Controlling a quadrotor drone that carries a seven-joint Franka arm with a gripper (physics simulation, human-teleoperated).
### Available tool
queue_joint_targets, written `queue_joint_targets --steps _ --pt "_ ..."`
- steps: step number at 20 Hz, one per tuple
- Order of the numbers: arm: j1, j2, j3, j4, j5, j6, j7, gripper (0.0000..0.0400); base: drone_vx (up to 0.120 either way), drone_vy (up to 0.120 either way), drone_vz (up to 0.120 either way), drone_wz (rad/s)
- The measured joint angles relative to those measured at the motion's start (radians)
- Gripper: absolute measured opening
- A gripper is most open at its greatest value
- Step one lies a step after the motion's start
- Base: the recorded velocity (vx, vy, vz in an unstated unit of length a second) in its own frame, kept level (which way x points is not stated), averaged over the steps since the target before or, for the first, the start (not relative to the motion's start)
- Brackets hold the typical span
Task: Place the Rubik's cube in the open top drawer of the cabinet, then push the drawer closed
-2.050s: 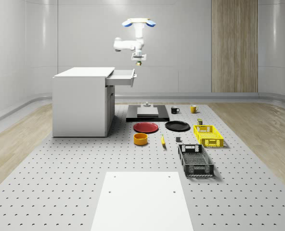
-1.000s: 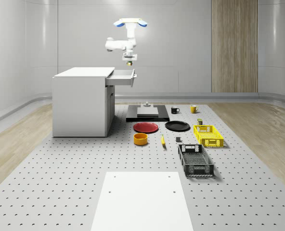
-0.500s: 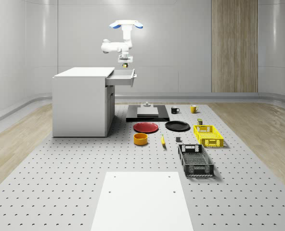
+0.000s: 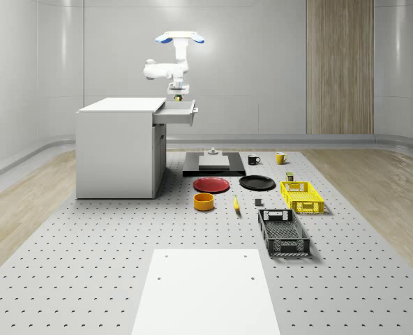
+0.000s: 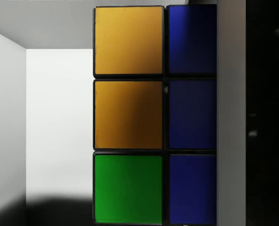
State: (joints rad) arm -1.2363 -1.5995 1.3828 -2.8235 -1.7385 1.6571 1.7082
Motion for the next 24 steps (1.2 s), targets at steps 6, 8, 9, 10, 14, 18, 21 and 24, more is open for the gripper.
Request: queue_joint_targets --steps 6,8,9,10,14,18,21,24 --pt "-0.017 0.003 -0.095 0.021 -0.090 0.032 0.003 0.0325 0.000 0.000 0.000 0.000" --pt "-0.024 0.005 -0.129 0.031 -0.121 0.043 0.004 0.0325 0.000 0.000 0.000 0.000" --pt "-0.027 0.007 -0.143 0.035 -0.135 0.048 0.004 0.0325 0.000 0.000 0.000 0.000" --pt "-0.030 0.009 -0.158 0.040 -0.148 0.052 0.005 0.0325 0.000 0.000 0.000 0.000" --pt "-0.044 0.018 -0.214 0.061 -0.202 0.070 0.006 0.0325 0.000 0.000 0.000 0.000" --pt "-0.057 0.030 -0.267 0.084 -0.254 0.086 0.006 0.0325 0.000 0.000 0.000 0.000" --pt "-0.067 0.042 -0.305 0.103 -0.291 0.096 0.005 0.0325 0.000 0.000 0.000 0.000" --pt "-0.072 0.054 -0.332 0.117 -0.318 0.102 0.004 0.0354 0.000 0.000 0.000 0.000"
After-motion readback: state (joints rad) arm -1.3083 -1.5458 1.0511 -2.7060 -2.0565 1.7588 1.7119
